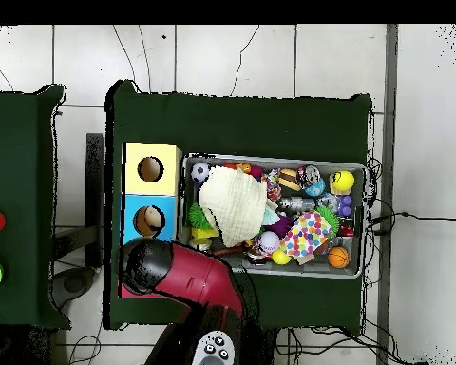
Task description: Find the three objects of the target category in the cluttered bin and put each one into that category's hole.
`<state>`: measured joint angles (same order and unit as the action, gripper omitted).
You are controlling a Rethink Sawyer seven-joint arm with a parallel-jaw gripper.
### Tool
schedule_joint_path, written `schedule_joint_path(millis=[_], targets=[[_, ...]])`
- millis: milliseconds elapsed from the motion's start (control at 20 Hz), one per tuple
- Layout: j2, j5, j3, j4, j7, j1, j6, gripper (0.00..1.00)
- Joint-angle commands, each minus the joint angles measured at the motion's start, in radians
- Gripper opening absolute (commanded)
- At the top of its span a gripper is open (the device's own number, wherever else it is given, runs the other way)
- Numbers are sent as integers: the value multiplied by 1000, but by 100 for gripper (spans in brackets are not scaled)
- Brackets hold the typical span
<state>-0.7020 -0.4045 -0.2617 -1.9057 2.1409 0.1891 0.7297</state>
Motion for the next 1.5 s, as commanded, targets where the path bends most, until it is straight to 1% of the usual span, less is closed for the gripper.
schedule_joint_path(millis=[50, 250, 400, 500, 700, 850, 900, 950, 1050, 1300, 1350, 1500], targets=[[-95, 87, -33, 168, 214, 5, 337, 100], [-100, 97, -43, 223, 227, -7, 401, 100], [-98, 110, -47, 269, 217, -26, 461, 100], [-93, 108, -48, 282, 214, -34, 470, 100], [-71, 102, -43, 255, 203, -33, 407, 100], [-58, 81, -29, 175, 181, -21, 300, 100], [-52, 80, -25, 160, 176, -17, 277, 100], [-42, 73, -15, 127, 167, -15, 221, 100], [-28, 68, -3, 92, 161, -8, 158, 100], [-10, 70, 18, 46, 135, -9, 90, 100], [-5, 65, 30, 24, 124, -11, 72, 100], [15, 61, 51, 8, 107, -19, 52, 100]])
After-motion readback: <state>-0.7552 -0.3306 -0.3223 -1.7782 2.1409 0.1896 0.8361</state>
